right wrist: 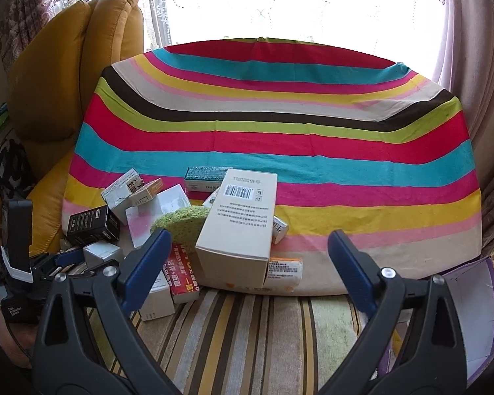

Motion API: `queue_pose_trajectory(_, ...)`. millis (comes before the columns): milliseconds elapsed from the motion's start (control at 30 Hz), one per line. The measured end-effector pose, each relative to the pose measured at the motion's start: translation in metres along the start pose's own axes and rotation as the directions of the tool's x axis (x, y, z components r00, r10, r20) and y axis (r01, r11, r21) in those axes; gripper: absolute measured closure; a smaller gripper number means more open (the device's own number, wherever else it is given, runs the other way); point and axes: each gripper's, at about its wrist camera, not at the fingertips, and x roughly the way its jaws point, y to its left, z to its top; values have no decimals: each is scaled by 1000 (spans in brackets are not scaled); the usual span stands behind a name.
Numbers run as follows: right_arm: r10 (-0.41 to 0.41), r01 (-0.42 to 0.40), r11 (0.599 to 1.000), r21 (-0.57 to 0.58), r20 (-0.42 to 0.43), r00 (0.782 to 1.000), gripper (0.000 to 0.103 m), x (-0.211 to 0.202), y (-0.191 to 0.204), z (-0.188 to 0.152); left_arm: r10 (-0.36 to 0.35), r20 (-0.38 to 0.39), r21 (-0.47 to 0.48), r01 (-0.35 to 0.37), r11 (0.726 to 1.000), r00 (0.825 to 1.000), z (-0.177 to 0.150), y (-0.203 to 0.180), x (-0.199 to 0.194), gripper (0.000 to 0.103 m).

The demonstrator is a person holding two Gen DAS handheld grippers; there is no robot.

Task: Organize objects
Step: 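Move both open tools back to the pile of boxes, then grasp a small white cube box with the left tool while the right grasps a beige box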

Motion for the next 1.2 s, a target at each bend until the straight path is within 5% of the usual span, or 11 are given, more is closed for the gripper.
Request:
queue_pose_trajectory(367, -68, 67, 997, -37, -42, 997, 10, 32, 10, 6, -6, 2, 9, 6, 1000, 1000, 0, -2, 1, 49)
queue_pose_trajectory(600, -49, 46, 998, -43, -80, 996, 47, 45, 7, 1, -17, 10, 14, 17, 1000, 1000, 0, -1, 1, 54)
queue_pose_trajectory(1200, 18, -24, 998, 62, 95, 995, 47, 0, -22, -25, 2, 208, -21, 2, 1000, 978, -16, 0, -44, 55)
